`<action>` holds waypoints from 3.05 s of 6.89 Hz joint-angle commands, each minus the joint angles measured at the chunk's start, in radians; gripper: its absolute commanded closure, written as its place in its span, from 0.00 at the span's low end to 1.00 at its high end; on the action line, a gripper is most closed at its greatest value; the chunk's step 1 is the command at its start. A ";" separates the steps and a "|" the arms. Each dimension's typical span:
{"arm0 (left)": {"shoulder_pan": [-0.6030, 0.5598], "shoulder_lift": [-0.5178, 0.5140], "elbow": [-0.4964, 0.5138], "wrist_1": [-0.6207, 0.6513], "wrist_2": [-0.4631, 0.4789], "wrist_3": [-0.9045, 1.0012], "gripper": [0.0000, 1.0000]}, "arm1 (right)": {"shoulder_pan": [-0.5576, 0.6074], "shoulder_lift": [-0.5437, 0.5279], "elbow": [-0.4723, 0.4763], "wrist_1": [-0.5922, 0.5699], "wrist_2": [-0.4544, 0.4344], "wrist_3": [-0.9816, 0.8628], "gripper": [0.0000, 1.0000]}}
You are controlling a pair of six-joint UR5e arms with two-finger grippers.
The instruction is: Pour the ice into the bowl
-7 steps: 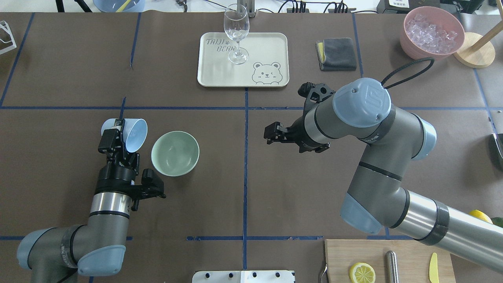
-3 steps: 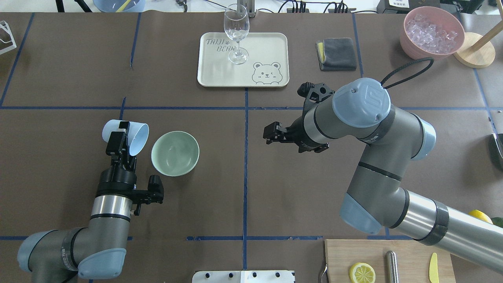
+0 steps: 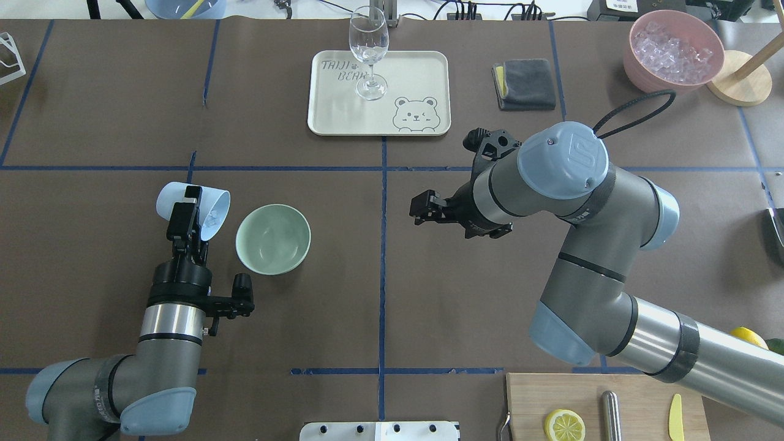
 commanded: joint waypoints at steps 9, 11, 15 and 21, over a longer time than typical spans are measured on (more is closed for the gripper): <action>0.001 0.002 -0.005 0.000 0.067 0.220 1.00 | -0.001 0.000 0.001 0.001 -0.002 0.002 0.00; 0.001 0.002 -0.016 -0.003 0.065 0.221 1.00 | -0.001 0.000 -0.001 0.001 0.000 0.002 0.00; -0.002 0.009 -0.135 -0.008 -0.063 0.224 1.00 | -0.003 0.003 0.002 0.001 -0.003 0.006 0.00; -0.030 0.057 -0.249 -0.012 -0.283 -0.015 1.00 | -0.007 0.008 0.002 0.000 -0.010 0.012 0.00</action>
